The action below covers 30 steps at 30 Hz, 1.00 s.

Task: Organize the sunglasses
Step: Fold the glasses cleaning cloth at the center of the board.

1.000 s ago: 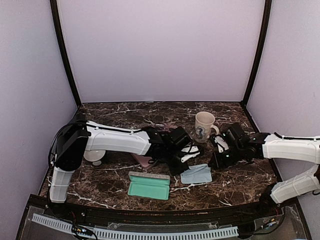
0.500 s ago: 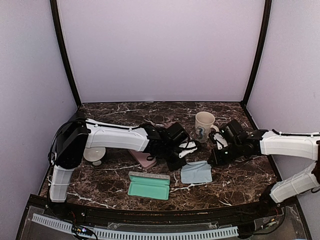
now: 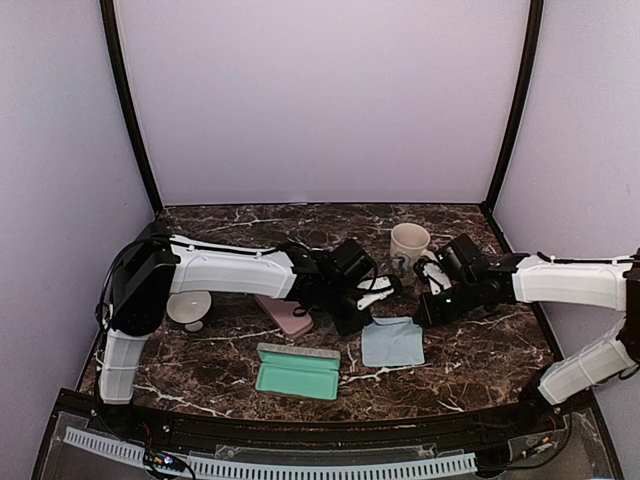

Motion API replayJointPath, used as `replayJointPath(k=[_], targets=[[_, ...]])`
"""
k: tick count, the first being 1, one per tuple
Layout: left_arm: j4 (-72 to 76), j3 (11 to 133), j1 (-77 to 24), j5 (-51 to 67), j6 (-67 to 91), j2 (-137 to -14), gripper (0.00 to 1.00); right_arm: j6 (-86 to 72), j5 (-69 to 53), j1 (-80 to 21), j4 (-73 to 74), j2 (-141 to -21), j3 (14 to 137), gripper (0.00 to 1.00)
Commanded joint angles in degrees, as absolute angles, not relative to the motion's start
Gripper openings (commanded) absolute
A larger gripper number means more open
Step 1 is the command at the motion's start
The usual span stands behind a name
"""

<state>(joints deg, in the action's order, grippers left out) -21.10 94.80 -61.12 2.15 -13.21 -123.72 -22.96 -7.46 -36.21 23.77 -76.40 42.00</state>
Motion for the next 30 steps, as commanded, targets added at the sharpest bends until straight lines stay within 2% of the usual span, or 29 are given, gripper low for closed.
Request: replayJointPath(k=[1,30], targets=[[-21.29,94.49,-61.15,4.06,-12.71,-120.0,0.0,-21.64,-7.72,-35.81,24.02,-77.13,42.82,0.0],[-19.67,87.57,-66.37,2.57,-8.36,-117.55,0.0,-29.44,-10.52,-39.46,23.78,-71.05,33.61,0.03]])
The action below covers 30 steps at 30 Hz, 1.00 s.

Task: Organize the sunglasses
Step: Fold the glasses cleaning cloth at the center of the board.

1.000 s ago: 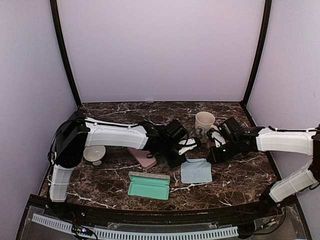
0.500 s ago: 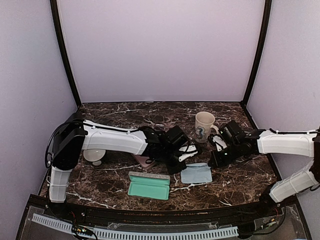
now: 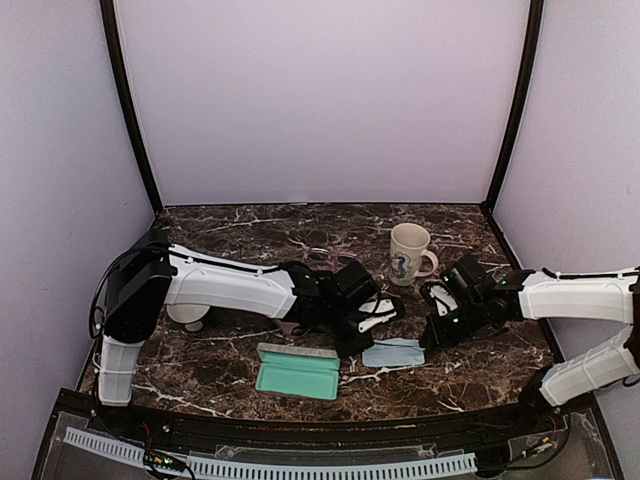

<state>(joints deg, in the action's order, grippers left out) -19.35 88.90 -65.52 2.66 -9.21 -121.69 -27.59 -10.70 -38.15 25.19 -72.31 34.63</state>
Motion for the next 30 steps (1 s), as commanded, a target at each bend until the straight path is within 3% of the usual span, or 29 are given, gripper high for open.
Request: replayJointPath(k=[1,14,22,30], targets=[[-19.75,87.48,-66.56,2.55,-8.27,-117.52,0.0,-29.71,-10.28,-39.69,23.89,-70.96,33.47,0.03],[-19.3,85.13,-68.61,2.55,-6.44,-117.55,0.0,-30.67,-8.45,-41.16,23.97,-70.94,32.43,0.05],[-20.06,85.15,-69.16,2.94,-6.67,-117.58,0.0,-31.23,-8.53,-41.63,24.42,-69.29,32.27,0.19],[-22.39,86.15,-69.65,6.21,-7.12,-117.19,0.2,-32.41,-7.11,-41.57,25.04,-65.77,32.52,0.28]])
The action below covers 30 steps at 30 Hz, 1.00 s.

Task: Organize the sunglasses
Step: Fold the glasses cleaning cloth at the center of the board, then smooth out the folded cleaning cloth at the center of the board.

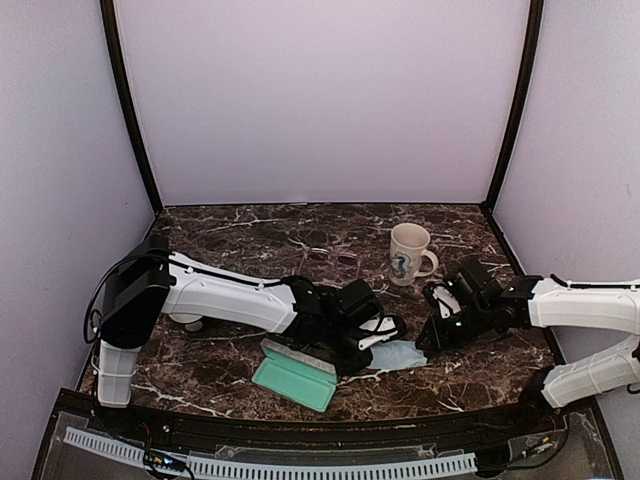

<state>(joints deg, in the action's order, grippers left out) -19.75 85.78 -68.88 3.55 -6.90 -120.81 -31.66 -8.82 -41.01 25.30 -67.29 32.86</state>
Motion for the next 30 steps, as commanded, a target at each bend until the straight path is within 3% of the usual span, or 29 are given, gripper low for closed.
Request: replayJointPath(k=[1,11,30], targets=[[-22.41,86.13,-69.69,6.7,-7.04,-116.93,0.21,-32.51,-6.52,-41.55,25.05,-65.67,32.44,0.28],[-19.77,86.05,-68.1,5.39,-5.09,-114.58,0.32,-32.37,-3.76,-39.43,21.02,-69.0,32.18,0.22],[-16.25,89.32,-63.46,6.93,-4.54,-121.13,0.33,-32.87,-6.83,-37.28,15.0,-73.56,29.28,0.18]])
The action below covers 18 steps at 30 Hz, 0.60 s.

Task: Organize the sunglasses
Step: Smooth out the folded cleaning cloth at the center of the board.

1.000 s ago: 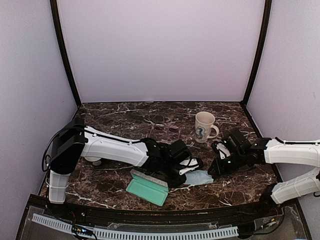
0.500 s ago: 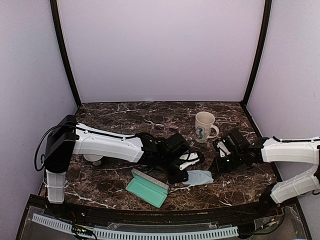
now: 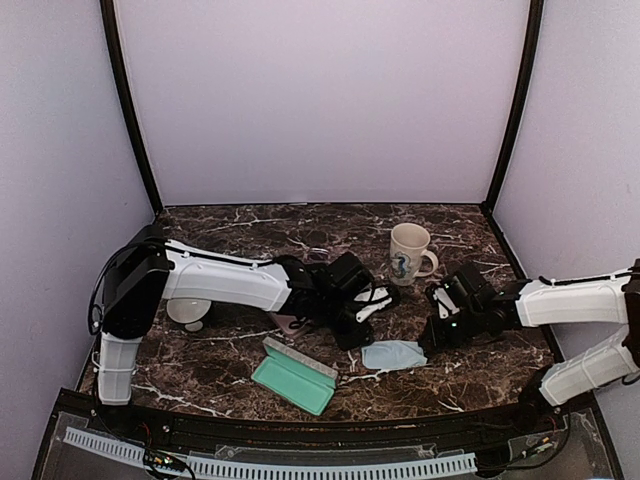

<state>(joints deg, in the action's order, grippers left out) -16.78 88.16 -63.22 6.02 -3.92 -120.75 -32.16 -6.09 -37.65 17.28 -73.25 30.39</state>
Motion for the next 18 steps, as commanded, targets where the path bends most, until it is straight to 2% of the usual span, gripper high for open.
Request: replayJointPath(k=[1,18], targets=[[-16.06,89.34,-63.45,7.1,-4.51,-121.31,0.33,-32.95,-6.97,-37.31,14.9,-73.44,29.17,0.18],[-15.21,90.31,-63.24,2.89,-3.78,-124.0,0.31,-33.49,-7.73,-37.25,12.2,-74.36,28.18,0.15]])
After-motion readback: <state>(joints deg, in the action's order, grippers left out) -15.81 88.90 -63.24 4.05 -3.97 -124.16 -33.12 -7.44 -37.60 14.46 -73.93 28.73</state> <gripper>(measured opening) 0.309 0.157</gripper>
